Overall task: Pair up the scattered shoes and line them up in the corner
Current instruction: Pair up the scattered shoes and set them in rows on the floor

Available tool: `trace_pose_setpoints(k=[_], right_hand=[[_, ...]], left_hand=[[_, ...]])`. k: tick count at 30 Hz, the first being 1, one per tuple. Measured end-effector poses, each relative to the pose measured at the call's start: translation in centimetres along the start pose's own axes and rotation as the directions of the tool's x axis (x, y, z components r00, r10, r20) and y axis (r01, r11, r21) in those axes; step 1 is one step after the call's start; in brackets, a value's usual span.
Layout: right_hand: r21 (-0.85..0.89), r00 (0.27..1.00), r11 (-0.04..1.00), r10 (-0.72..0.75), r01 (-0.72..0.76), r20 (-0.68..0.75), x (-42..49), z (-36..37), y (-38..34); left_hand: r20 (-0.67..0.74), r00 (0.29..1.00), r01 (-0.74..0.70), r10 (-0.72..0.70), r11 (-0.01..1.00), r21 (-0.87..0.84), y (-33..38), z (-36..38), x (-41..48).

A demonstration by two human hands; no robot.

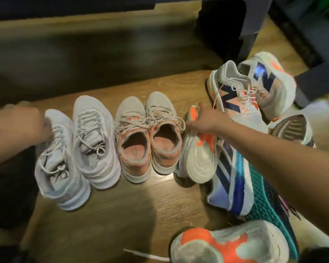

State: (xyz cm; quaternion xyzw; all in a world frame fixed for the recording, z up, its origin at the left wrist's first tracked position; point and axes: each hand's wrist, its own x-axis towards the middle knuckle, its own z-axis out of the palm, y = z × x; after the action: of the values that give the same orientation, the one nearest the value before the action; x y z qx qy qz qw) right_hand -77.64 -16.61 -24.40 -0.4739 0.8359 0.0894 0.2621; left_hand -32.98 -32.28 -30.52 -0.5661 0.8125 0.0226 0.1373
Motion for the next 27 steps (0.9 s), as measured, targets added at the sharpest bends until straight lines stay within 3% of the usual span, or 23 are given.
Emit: trace_pose_setpoints(k=[1, 4, 6, 7, 9, 11, 12, 15, 16, 18, 19, 21, 23, 24, 27], right_hand=[[-0.007, 1.000, 1.000, 0.019, -0.019, 0.015, 0.5, 0.4, -0.3], [0.062, 0.999, 0.998, 0.009, -0.012, 0.045, 1.0, 0.4, -0.3], [0.313, 0.999, 0.949, -0.045, 0.035, 0.026, 1.6, -0.4, 0.7], [0.479, 0.998, 0.876, -0.065, 0.055, 0.004, 1.8, -1.0, 1.4], [0.802, 1.000, 0.596, -0.020, 0.028, -0.020, 2.8, -2.2, 2.5], [0.944, 0.998, 0.323, 0.030, -0.062, 0.056, 3.6, -2.5, 3.2], [0.954, 0.995, 0.286, 0.061, -0.089, 0.075, 4.0, -2.3, 3.6], [0.940, 0.989, 0.321, 0.128, -0.111, 0.073, 4.4, -1.9, 4.1], [0.949, 0.990, 0.293, 0.114, -0.116, 0.086, 4.6, -2.0, 4.1], [0.980, 0.987, 0.129, 0.063, -0.155, 0.148, 4.6, -2.1, 4.0], [0.978, 0.984, 0.117, 0.066, -0.172, 0.165, 4.5, -2.0, 3.6], [0.947, 0.982, 0.271, 0.125, -0.170, 0.140, 5.3, -1.4, 3.2], [0.747, 0.992, 0.662, 0.126, -0.066, -0.024, 5.6, -0.8, 3.3], [0.626, 0.989, 0.780, 0.086, 0.009, -0.121, 5.6, -0.6, 3.6], [0.542, 0.917, 0.824, 0.070, 0.168, -0.392, 2.8, -1.3, 4.7]], left_hand=[[-0.033, 0.999, 0.038, -0.038, 0.999, 0.010, 4.3, -3.4, -0.6], [-0.234, 0.947, -0.255, 0.222, 0.959, -0.120, 19.6, -10.4, -3.7], [-0.188, 0.869, -0.490, 0.457, 0.847, -0.207, 27.9, -12.9, -5.6], [-0.122, 0.830, -0.556, 0.543, 0.799, -0.229, 29.9, -12.1, -6.0], [-0.034, 0.832, -0.542, 0.553, 0.800, -0.257, 31.4, -10.3, -6.0], [0.026, 0.889, -0.430, 0.456, 0.855, -0.288, 30.4, -9.1, -5.7], [0.034, 0.901, -0.410, 0.432, 0.875, -0.257, 29.7, -8.8, -5.5], [0.078, 0.902, -0.407, 0.424, 0.897, -0.171, 28.0, -8.4, -5.0], [0.091, 0.905, -0.397, 0.416, 0.901, -0.173, 28.1, -8.5, -5.0], [0.106, 0.913, -0.372, 0.394, 0.911, -0.181, 28.7, -8.7, -4.8], [0.115, 0.910, -0.374, 0.399, 0.908, -0.188, 28.8, -8.7, -4.8], [0.109, 0.912, -0.372, 0.396, 0.909, -0.185, 28.5, -8.6, -4.3], [0.123, 0.909, -0.374, 0.399, 0.909, -0.186, 28.1, -8.2, -4.0], [0.121, 0.911, -0.370, 0.395, 0.910, -0.187, 28.0, -8.0, -3.9], [0.133, 0.912, -0.363, 0.388, 0.914, -0.182, 28.0, -8.2, -3.7]])
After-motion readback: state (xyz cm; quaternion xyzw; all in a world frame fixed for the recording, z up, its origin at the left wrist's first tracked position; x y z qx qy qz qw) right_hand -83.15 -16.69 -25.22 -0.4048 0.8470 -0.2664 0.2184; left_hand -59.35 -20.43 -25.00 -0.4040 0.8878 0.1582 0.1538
